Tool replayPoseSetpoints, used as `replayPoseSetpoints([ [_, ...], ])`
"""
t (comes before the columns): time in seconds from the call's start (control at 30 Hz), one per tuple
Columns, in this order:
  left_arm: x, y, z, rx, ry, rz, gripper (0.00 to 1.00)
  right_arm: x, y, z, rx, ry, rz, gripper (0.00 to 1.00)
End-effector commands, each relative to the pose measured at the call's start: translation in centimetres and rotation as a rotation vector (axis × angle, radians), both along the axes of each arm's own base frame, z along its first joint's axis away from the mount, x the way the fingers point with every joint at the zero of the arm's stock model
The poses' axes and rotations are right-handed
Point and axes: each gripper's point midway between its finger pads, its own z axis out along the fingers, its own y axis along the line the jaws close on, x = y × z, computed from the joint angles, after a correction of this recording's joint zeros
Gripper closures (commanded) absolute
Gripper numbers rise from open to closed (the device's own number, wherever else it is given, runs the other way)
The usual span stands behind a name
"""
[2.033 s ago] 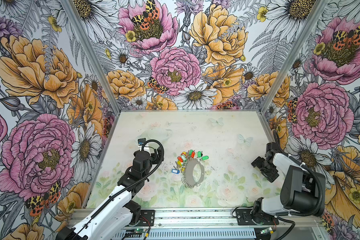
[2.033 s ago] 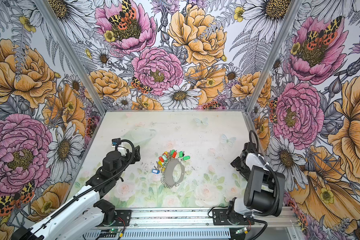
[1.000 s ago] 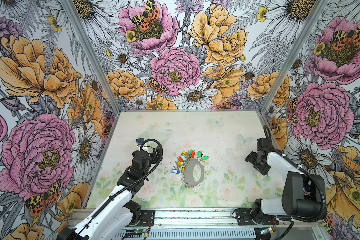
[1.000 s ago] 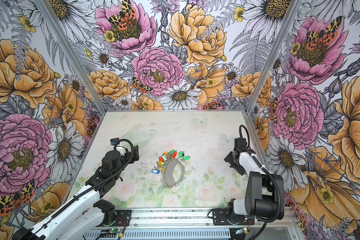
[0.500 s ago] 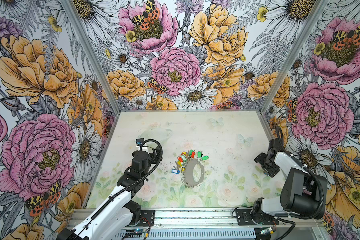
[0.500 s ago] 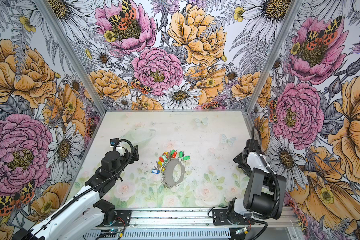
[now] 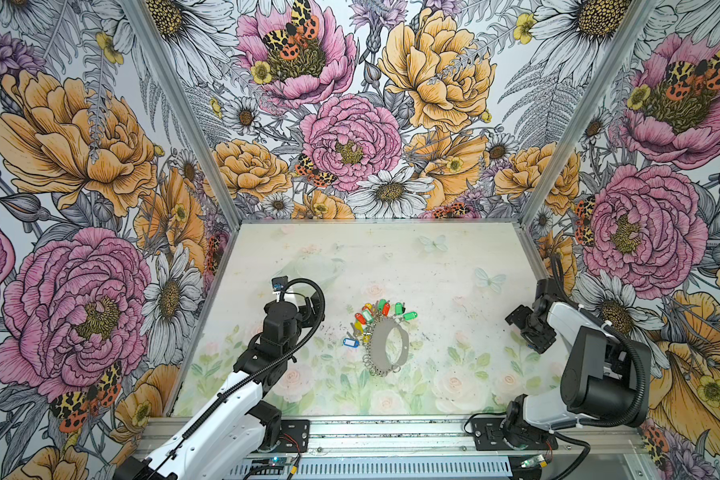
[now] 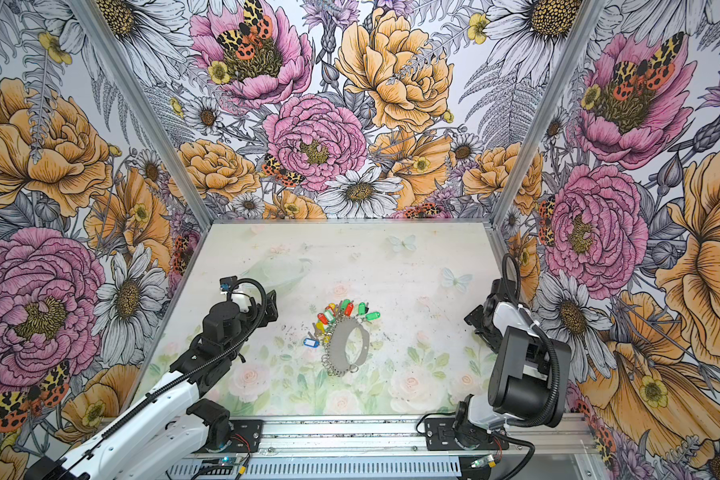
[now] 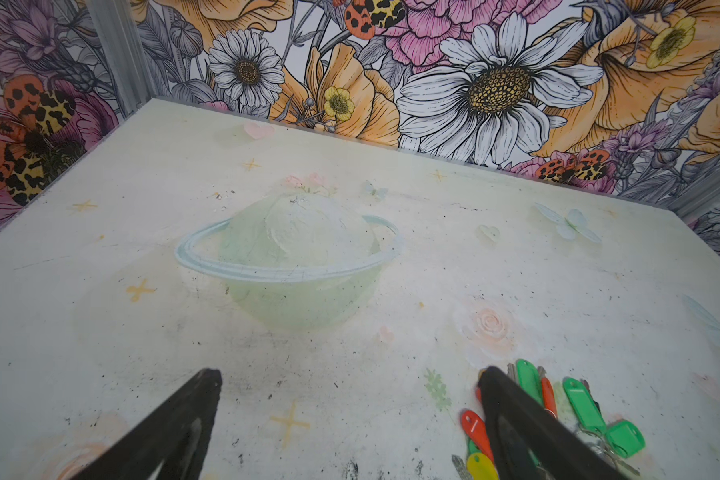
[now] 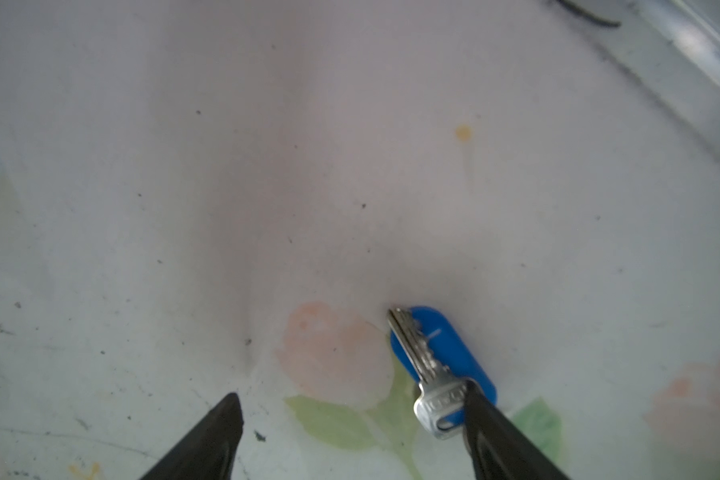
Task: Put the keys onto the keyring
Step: 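Lower the right gripper and grasp the blue-tagged key by its ring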
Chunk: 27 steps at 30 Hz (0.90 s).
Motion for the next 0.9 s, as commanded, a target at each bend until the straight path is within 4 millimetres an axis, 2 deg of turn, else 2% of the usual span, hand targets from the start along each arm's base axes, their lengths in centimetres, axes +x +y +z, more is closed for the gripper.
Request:
replayPoseSetpoints([
  [0.0,-0.1,0.2,0.1,-0.012,-0.017,0.006,0.01,-1.0,1.1,-1.5,0.047,0.026,-0.002,0.16],
  [0.27,0.0,0.2,0.1,-0.011,-0.017,0.006,0.01,-2.8,1.8,-1.6,0.041,0.03,-0.041,0.15],
  [0.87,0.0,0.2,0.1,-0.011,-0.016,0.004,0.01,-3.8,0.8,0.5,-0.065,0.013,-0.06,0.13],
])
